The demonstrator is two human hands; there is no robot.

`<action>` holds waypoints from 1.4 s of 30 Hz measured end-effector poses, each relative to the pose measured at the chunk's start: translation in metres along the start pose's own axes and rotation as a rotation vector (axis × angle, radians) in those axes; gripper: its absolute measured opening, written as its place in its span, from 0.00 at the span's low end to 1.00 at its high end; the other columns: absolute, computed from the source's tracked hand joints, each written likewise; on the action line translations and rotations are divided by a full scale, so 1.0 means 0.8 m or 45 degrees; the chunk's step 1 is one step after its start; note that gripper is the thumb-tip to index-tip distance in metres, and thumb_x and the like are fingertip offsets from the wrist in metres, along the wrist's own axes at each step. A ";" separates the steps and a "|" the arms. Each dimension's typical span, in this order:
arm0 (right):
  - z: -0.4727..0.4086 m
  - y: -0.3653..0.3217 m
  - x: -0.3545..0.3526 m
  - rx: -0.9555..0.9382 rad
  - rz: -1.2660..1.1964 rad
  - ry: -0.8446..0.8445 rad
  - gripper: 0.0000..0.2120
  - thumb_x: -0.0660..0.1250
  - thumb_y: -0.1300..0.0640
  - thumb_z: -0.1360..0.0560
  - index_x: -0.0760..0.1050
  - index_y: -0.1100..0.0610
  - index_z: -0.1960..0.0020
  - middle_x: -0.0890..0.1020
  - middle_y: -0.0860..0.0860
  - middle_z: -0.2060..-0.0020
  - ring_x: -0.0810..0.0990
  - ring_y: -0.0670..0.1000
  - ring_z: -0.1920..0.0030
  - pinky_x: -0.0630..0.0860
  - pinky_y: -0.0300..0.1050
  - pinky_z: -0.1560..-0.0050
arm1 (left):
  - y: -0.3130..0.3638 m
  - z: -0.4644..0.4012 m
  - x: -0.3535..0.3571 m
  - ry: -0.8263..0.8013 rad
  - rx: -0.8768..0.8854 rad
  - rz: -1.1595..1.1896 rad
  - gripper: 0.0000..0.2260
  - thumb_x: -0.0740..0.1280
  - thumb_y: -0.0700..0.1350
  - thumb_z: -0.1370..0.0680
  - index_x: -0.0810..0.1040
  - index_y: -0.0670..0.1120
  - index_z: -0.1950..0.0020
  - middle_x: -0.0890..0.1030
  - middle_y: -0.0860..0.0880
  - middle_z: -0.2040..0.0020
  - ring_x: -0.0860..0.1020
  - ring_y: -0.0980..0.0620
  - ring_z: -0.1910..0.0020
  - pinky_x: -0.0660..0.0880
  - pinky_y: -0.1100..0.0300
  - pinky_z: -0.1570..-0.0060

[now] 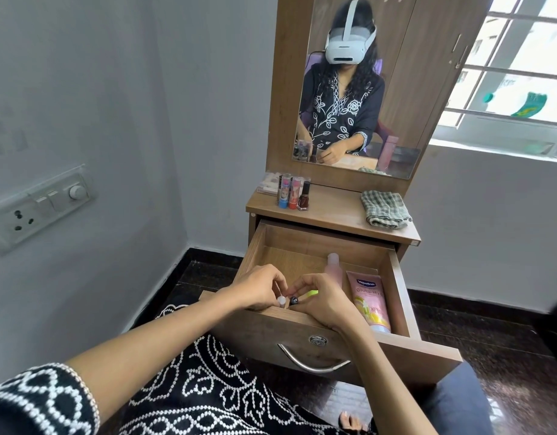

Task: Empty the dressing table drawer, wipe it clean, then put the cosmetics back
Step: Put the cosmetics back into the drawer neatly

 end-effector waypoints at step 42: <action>-0.040 -0.025 -0.052 -0.118 -0.487 0.377 0.08 0.72 0.47 0.29 0.81 0.52 0.57 0.85 0.49 0.60 0.84 0.48 0.56 0.81 0.45 0.53 | 0.041 -0.002 -0.078 0.587 0.349 -0.040 0.10 0.63 0.51 0.22 0.79 0.48 0.45 0.80 0.53 0.47 0.77 0.56 0.47 0.75 0.57 0.44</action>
Point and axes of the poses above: each hand's wrist, its own z-axis away from the middle knuckle, its own x-axis out of the palm, y = z × x, the point moved 6 cm from there along -z, towards the middle knuckle
